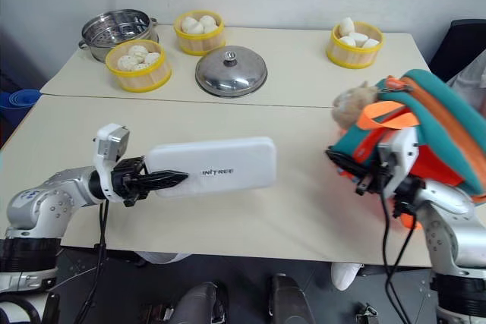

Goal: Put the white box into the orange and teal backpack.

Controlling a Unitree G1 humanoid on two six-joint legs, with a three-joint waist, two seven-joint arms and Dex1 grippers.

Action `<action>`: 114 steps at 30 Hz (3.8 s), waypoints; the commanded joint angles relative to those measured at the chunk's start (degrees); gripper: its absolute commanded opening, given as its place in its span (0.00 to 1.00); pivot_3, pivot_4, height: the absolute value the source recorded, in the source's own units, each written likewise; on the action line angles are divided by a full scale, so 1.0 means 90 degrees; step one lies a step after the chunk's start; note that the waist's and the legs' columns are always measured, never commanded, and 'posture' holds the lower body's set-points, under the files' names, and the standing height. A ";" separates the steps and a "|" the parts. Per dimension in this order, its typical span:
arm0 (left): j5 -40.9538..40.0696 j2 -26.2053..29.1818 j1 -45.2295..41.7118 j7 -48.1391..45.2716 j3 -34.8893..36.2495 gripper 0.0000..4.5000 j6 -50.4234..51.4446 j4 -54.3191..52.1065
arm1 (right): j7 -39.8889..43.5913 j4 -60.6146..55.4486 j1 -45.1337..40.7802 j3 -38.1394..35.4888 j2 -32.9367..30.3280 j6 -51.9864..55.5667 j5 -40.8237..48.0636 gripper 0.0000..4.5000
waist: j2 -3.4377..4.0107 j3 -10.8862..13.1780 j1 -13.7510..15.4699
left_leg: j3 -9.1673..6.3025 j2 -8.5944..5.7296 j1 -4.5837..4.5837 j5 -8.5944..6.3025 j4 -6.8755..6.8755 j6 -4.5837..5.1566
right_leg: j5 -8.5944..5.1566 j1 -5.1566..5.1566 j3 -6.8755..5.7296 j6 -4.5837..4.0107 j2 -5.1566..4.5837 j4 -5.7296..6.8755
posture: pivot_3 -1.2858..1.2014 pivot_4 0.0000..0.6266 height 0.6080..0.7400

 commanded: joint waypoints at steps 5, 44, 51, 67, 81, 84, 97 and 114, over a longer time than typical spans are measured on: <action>-0.0088 0.0619 0.0175 0.0022 0.0925 0.28 -0.0124 0.0415 | -0.0640 -0.2330 0.0550 -0.0314 -0.0678 0.1857 0.3156 0.00 | -0.0002 0.0001 0.0045 | -0.0007 -0.0003 -0.0009 -0.0015 -0.0002 0.0024 | -0.0001 -0.0003 -0.0005 -0.0002 -0.0010 -0.0013 | 0.52 0.24 1.00; 0.2975 -0.2204 -0.5007 0.0433 -0.2865 0.28 -0.1544 0.1744 | 0.1410 -0.0977 0.2696 -0.2087 -0.1862 0.2052 0.1859 0.00 | -0.0037 0.0008 0.0356 | -0.0007 -0.0016 -0.0095 -0.0044 0.0111 0.0095 | 0.0040 0.0004 -0.0010 0.0069 -0.0009 -0.0072 | 0.52 0.24 1.00; 0.3855 -0.4135 -0.5769 0.0823 -0.3514 0.28 -0.2923 0.3761 | 0.1277 -0.1231 0.2671 -0.1934 -0.1736 0.1963 0.1862 0.00 | -0.0037 0.0007 0.0501 | -0.0013 -0.0023 -0.0102 -0.0060 0.0145 0.0123 | 0.0042 0.0017 -0.0017 0.0077 -0.0014 -0.0082 | 0.52 0.24 1.00; 0.3645 -0.4312 -0.5861 -0.0531 -0.2283 0.85 -0.4982 0.4867 | 0.0281 -0.1649 0.2317 -0.1742 -0.1312 0.1939 0.1988 0.00 | -0.0013 0.0009 0.0299 | -0.0007 -0.0020 -0.0106 -0.0052 0.0128 0.0108 | 0.0043 -0.0009 -0.0009 0.0077 -0.0009 -0.0066 | 0.52 0.24 1.00; 0.2881 -0.2269 -0.3745 -0.1277 -0.2117 0.99 -0.4086 0.0702 | -0.0275 -0.1423 0.1462 -0.1119 -0.0823 0.1515 0.1403 0.00 | -0.0005 0.0005 0.0370 | -0.0025 -0.0017 -0.0108 -0.0046 0.0158 0.0095 | 0.0028 -0.0009 -0.0012 0.0050 -0.0015 -0.0016 | 0.52 0.24 1.00; 0.2939 -0.2667 -0.3686 -0.0569 -0.2223 0.99 -0.3877 0.0324 | -0.0256 -0.1404 0.1425 -0.1134 -0.0864 0.1573 0.1440 0.00 | -0.0005 0.0005 0.0355 | -0.0020 -0.0017 -0.0103 -0.0065 0.0179 0.0107 | 0.0033 0.0006 -0.0007 0.0060 -0.0015 -0.0020 | 0.52 0.24 1.00; 0.3209 -0.3413 -0.3915 0.0320 -0.2741 0.59 -0.3246 0.0645 | -0.0418 -0.1578 0.1574 -0.1225 -0.0768 0.1516 0.1510 0.00 | -0.0004 0.0004 0.0280 | -0.0020 -0.0011 -0.0098 -0.0065 0.0189 0.0108 | 0.0034 0.0008 -0.0006 0.0063 -0.0005 -0.0015 | 0.52 0.24 1.00; 0.3457 -0.0504 -0.4827 -0.0242 -0.1950 0.12 -0.2823 0.3289 | -0.0914 -0.1934 0.2380 -0.2215 -0.0398 0.1263 0.1861 0.00 | 0.0017 -0.0007 0.0191 | -0.0013 -0.0010 -0.0081 -0.0058 0.0176 0.0094 | 0.0031 0.0006 0.0000 0.0061 -0.0001 -0.0006 | 0.52 0.24 1.00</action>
